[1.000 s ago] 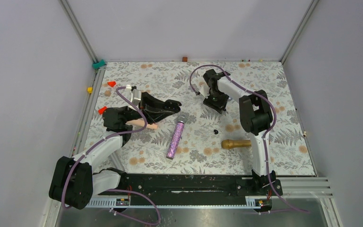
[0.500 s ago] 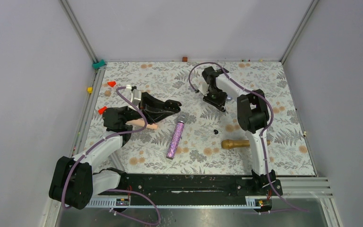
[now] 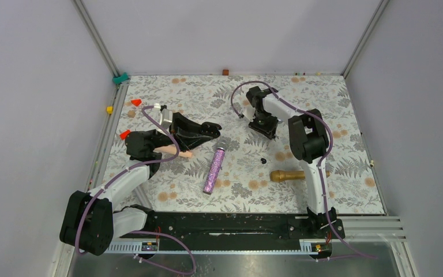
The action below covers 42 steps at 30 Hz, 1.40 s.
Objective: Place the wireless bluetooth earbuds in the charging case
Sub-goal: Pick up the earbud from the center of the board, then place the earbud at the center of the board.
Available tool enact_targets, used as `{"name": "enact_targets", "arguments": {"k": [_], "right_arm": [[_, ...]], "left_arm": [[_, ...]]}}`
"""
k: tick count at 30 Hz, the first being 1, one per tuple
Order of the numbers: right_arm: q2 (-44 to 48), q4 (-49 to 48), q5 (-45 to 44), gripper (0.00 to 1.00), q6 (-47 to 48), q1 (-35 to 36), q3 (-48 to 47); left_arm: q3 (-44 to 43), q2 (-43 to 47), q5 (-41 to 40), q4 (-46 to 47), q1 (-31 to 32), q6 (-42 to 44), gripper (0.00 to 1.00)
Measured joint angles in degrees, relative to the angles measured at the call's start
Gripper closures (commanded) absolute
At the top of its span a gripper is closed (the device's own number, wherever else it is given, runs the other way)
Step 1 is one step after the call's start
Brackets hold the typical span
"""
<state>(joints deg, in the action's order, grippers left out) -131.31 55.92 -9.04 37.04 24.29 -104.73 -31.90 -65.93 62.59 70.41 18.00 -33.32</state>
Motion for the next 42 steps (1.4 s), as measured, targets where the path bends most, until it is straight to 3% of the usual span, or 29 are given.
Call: {"name": "enact_targets", "arguments": {"k": [4, 8, 15, 24, 29, 42], "right_arm": [[0.0, -0.1, -0.5, 0.76, -0.6, 0.3, 0.0], [0.1, -0.2, -1.5, 0.81, -1.0, 0.7, 0.3], [2.3, -1.1, 0.8, 0.82, -1.3, 1.7, 3.3], [8.1, -1.3, 19.3, 0.81, -5.1, 7.1, 4.6], [8.2, -2.3, 25.5, 0.78, -7.9, 11.0, 4.6], [5.8, -3.6, 26.5, 0.7, -14.1, 14.8, 8.2]], "left_arm": [[0.0, 0.0, 0.0, 0.0, 0.0, -0.1, 1.0], [0.0, 0.0, 0.0, 0.0, 0.0, -0.1, 1.0], [0.0, 0.0, 0.0, 0.0, 0.0, -0.1, 1.0], [0.0, 0.0, 0.1, 0.0, 0.0, -0.1, 1.0], [0.0, 0.0, 0.2, 0.0, 0.0, -0.2, 1.0], [0.0, 0.3, 0.2, 0.0, 0.0, -0.2, 1.0]]}}
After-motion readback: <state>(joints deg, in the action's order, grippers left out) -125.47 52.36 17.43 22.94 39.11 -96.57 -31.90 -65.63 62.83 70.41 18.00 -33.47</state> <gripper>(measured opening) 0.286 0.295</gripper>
